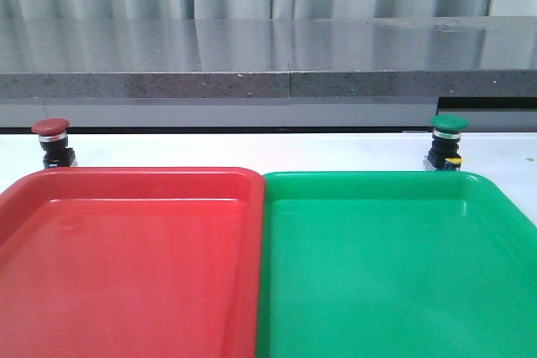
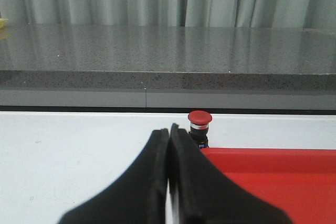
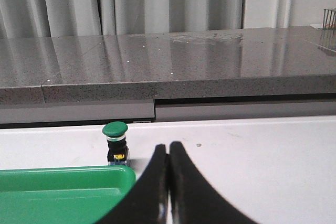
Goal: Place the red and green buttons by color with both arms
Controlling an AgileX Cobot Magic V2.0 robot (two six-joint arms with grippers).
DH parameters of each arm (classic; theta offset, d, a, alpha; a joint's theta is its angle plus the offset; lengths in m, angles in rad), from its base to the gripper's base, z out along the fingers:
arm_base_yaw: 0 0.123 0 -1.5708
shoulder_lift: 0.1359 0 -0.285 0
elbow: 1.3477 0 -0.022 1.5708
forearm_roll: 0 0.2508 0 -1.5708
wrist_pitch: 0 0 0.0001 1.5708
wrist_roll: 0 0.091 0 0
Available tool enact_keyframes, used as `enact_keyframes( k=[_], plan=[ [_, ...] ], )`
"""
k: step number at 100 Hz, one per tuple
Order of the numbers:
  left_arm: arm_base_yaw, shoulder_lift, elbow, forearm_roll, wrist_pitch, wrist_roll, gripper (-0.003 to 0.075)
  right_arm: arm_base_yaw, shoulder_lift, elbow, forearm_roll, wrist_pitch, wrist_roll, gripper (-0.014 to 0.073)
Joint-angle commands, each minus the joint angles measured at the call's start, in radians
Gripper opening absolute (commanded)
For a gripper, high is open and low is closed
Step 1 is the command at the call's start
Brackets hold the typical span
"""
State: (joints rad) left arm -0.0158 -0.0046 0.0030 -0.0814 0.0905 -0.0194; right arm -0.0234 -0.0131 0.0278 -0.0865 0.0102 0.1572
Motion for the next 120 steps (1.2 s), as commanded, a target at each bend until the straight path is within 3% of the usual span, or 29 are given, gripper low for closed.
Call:
enact_keyframes(
  k=[1,59,104,120],
  plan=[
    [0.002,-0.031,0.01,-0.005,-0.078,-0.008,-0.002,0.001,-0.02,-0.019,-0.009,-0.07,-0.008,-0.0063],
    [0.002,-0.031,-0.024,0.006,-0.091,-0.008,-0.0021,0.001,-0.02,-0.019,-0.009,-0.07,-0.008,-0.0063],
    [-0.011,0.193,-0.31,0.006,-0.048,-0.008,-0.002,0.001,-0.02,-0.019,-0.009,-0.07,-0.008,-0.0063],
    [-0.011,0.347,-0.446,0.008,0.086,-0.008,-0.002,0.001,-0.02,-0.019,-0.009,-0.07,-0.008,-0.0063]
  ],
)
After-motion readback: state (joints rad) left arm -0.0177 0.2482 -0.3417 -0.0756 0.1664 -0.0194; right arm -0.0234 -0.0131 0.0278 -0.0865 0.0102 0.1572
